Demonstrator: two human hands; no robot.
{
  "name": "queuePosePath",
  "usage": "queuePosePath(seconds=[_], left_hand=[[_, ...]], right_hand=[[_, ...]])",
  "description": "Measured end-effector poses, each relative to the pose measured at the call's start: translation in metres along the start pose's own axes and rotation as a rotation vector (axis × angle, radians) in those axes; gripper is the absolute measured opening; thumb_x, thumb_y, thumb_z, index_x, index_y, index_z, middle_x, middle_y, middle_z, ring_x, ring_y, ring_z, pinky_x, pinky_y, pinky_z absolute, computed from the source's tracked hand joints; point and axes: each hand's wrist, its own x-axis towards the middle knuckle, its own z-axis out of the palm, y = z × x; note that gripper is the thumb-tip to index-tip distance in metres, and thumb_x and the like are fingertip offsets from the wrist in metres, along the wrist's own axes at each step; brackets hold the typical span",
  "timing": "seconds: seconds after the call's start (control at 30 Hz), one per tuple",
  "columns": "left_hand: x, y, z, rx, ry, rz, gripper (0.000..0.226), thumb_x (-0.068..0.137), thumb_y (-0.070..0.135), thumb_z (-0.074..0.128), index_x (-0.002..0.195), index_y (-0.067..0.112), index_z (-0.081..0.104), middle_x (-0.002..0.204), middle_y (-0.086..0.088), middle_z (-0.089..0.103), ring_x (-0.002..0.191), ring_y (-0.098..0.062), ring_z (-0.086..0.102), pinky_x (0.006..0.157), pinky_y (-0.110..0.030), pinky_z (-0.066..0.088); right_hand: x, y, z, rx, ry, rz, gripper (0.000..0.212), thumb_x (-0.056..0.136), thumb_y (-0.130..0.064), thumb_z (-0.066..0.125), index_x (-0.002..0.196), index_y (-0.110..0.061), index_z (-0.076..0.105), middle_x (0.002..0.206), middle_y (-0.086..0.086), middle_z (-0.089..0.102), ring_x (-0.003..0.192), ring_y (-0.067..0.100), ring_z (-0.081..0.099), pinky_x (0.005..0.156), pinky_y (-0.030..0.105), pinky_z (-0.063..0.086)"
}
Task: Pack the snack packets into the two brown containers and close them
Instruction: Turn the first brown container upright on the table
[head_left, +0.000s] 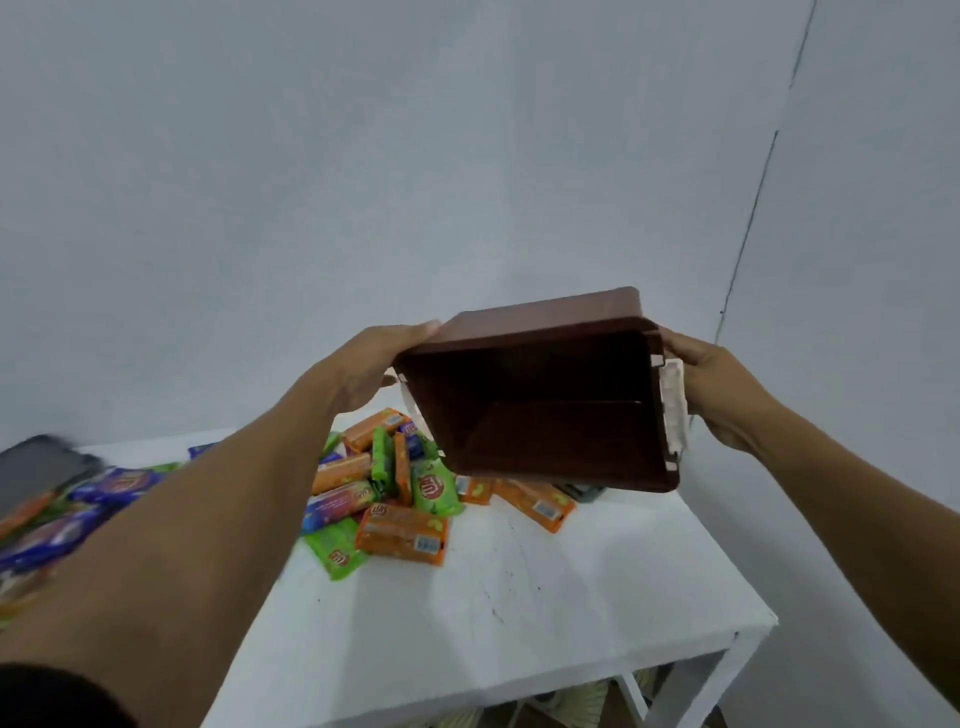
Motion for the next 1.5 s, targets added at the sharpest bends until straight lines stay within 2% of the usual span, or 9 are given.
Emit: queuePosePath(seconds=[0.13,0.33,0.5,0.63,0.77,0.9,1.1,1.33,1.5], left_hand=[[-0.026,-0.008,-0.039,-0.170,0.043,0.047,0.065,0.068,0.070,0.074,0.108,0.019,0.076,0.101,-0.003,0.072,0.105,-0.027,0.063,0.097,-0.052,0.048],[-0.062,-0.029,-0.080,-0.074,0.331,0.044,0.021,0.089,0.006,0.072,0.109,0.000,0.072,0.106,-0.020,0.075,0.101,-0.036,0.072,0.085,-0.040,0.061],[-0.095,-0.050,-0.118,0.076,0.520,-0.043,0.051,0.075,0.031,0.079,0.093,-0.015,0.064,0.080,-0.024,0.068,0.075,-0.031,0.071,0.078,-0.055,0.060],[-0.121,-0.077,-0.150,0.045,0.585,-0.170,0.054,0.053,0.055,0.081,0.084,0.012,0.069,0.079,-0.009,0.062,0.072,-0.026,0.065,0.081,-0.056,0.058],[-0.140,-0.096,-0.166,0.016,0.647,-0.249,0.053,0.075,0.057,0.080,0.090,0.008,0.067,0.086,-0.012,0.065,0.081,-0.027,0.066,0.072,-0.039,0.052],[-0.163,-0.115,-0.170,-0.050,0.554,-0.351,0.078,0.072,0.072,0.070,0.109,0.003,0.070,0.109,-0.010,0.074,0.102,-0.031,0.069,0.098,-0.048,0.053],[-0.200,-0.140,-0.150,-0.081,0.506,-0.439,0.078,0.080,0.080,0.050,0.120,0.016,0.068,0.114,-0.005,0.074,0.104,-0.027,0.069,0.099,-0.050,0.053],[-0.227,-0.147,-0.129,-0.212,0.553,-0.353,0.039,0.104,0.050,0.046,0.097,0.021,0.071,0.090,-0.006,0.075,0.089,-0.022,0.071,0.086,-0.039,0.055],[-0.240,-0.160,-0.123,-0.214,0.546,-0.296,0.030,0.104,0.025,0.047,0.082,0.016,0.065,0.074,0.000,0.062,0.070,-0.016,0.058,0.062,-0.031,0.044]], right_hand=[[0.002,-0.011,0.045,-0.003,-0.037,0.123,0.028,0.105,-0.029,0.047,0.093,-0.024,0.072,0.078,-0.003,0.070,0.075,0.020,0.061,0.061,0.031,0.046],[-0.008,-0.030,0.109,0.112,-0.097,0.279,0.063,0.105,-0.012,0.044,0.042,-0.017,0.052,0.038,-0.002,0.049,0.031,0.008,0.046,0.037,0.021,0.038],[-0.025,-0.043,0.158,0.322,-0.127,0.358,0.059,0.099,-0.062,0.041,0.099,-0.010,0.070,0.087,0.014,0.077,0.079,0.027,0.074,0.074,0.039,0.058],[-0.046,-0.041,0.184,0.271,-0.266,0.395,0.082,0.085,-0.082,0.041,0.116,-0.012,0.071,0.107,0.014,0.076,0.097,0.030,0.074,0.091,0.045,0.056],[-0.069,-0.043,0.213,0.077,-0.199,0.279,0.056,0.088,-0.065,0.059,0.103,-0.014,0.074,0.103,0.006,0.077,0.092,0.025,0.074,0.079,0.044,0.062],[-0.088,-0.037,0.230,0.026,-0.075,0.347,0.062,0.088,-0.066,0.058,0.098,-0.006,0.072,0.086,0.006,0.064,0.076,0.022,0.062,0.071,0.053,0.060],[-0.131,-0.012,0.243,0.080,-0.005,0.467,0.049,0.099,-0.056,0.050,0.110,-0.014,0.071,0.095,0.003,0.073,0.077,0.018,0.068,0.050,0.034,0.056],[-0.163,0.006,0.258,0.126,0.041,0.569,0.047,0.099,-0.056,0.049,0.097,-0.013,0.069,0.099,0.009,0.073,0.095,0.027,0.067,0.084,0.048,0.055],[-0.169,0.014,0.266,0.129,0.043,0.603,0.053,0.098,-0.057,0.051,0.100,-0.009,0.070,0.099,0.010,0.072,0.095,0.027,0.066,0.074,0.041,0.055]])
